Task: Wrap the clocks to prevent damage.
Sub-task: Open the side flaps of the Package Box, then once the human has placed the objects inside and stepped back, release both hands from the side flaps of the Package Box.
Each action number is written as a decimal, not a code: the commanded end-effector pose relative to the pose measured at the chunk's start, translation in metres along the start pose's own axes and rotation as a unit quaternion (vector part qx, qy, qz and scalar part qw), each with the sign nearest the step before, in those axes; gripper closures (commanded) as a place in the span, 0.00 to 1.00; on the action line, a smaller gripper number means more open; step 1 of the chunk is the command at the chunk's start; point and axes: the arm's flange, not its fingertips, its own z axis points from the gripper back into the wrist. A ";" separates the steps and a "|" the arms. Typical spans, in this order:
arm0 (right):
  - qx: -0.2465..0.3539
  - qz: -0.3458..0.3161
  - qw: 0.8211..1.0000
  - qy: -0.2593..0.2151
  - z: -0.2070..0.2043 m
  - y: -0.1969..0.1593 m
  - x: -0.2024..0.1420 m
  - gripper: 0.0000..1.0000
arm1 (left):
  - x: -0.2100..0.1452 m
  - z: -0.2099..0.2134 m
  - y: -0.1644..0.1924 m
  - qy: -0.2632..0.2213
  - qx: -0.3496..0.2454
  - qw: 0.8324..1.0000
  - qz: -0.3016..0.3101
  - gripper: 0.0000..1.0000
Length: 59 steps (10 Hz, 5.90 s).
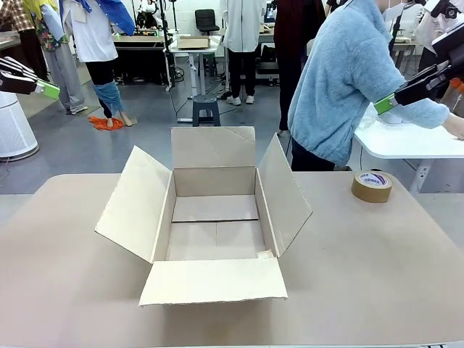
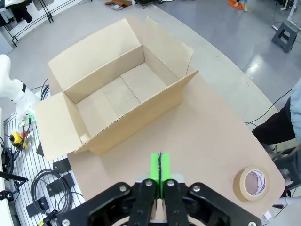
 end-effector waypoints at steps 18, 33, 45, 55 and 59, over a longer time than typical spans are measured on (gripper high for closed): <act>-0.127 -0.214 0.949 0.191 -0.214 0.123 0.085 0.99 | 0.087 -0.201 -0.135 0.378 0.046 0.909 0.169 1.00; -0.223 -0.370 0.876 0.215 -0.259 0.083 0.012 0.99 | 0.017 -0.268 -0.146 0.437 0.236 0.752 0.433 1.00; -0.178 -0.412 0.861 0.241 -0.308 0.054 -0.055 0.99 | -0.057 -0.308 -0.130 0.384 0.240 0.746 0.487 1.00; -0.191 -0.411 0.852 0.263 -0.311 0.052 -0.056 0.99 | -0.058 -0.312 -0.125 0.397 0.242 0.746 0.477 1.00; -0.191 -0.411 0.852 0.263 -0.311 0.052 -0.056 0.99 | -0.058 -0.312 -0.125 0.397 0.242 0.746 0.477 1.00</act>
